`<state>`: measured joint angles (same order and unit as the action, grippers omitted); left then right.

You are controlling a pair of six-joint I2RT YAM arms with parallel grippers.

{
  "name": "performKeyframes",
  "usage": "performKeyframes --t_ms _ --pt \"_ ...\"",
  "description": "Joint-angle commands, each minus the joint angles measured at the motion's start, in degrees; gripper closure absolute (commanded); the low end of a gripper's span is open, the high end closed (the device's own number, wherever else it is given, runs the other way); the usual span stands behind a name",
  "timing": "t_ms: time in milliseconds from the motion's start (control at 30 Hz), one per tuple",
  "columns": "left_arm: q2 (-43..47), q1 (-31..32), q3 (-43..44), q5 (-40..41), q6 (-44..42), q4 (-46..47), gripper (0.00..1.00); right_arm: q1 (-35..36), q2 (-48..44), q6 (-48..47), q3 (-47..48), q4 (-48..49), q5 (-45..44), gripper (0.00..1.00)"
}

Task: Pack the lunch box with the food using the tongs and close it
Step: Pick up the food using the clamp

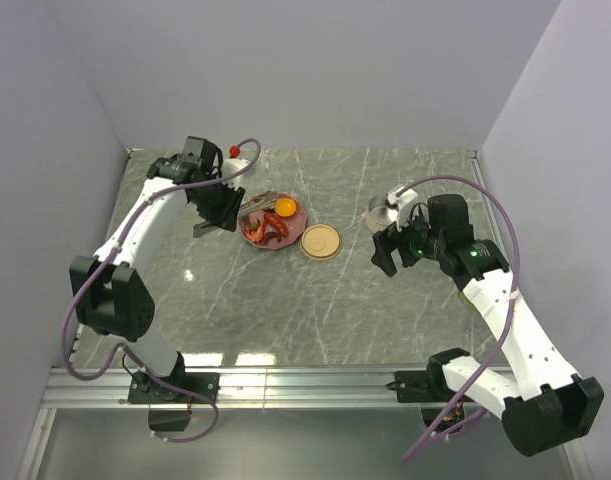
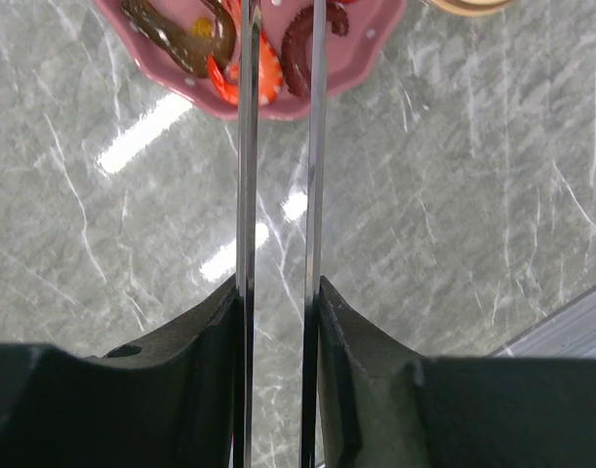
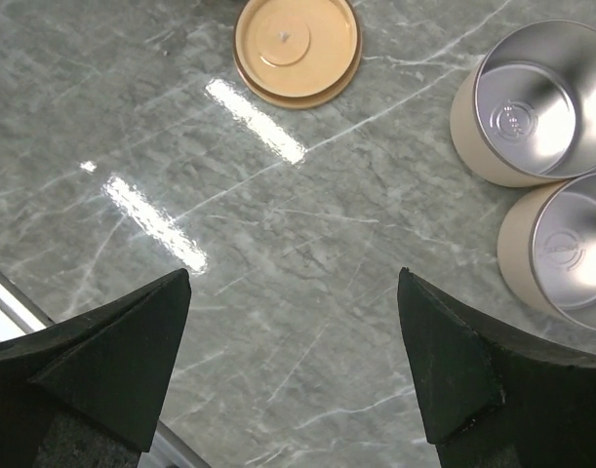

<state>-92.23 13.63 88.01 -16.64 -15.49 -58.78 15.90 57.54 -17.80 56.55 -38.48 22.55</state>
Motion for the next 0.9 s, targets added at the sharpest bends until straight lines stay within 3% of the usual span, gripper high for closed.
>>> performKeyframes --t_ms 0,433,867 --pt "-3.1 0.2 4.5 -0.2 1.2 1.8 0.63 -1.0 -1.0 3.6 -0.4 1.1 2.1 0.07" --pt "-13.7 0.2 11.1 -1.2 4.2 1.8 0.59 -2.0 -0.7 6.1 0.6 1.2 2.4 0.07" --pt "-14.6 -1.1 11.2 2.9 5.4 2.3 0.58 -2.0 0.6 5.9 1.5 1.1 2.9 0.07"
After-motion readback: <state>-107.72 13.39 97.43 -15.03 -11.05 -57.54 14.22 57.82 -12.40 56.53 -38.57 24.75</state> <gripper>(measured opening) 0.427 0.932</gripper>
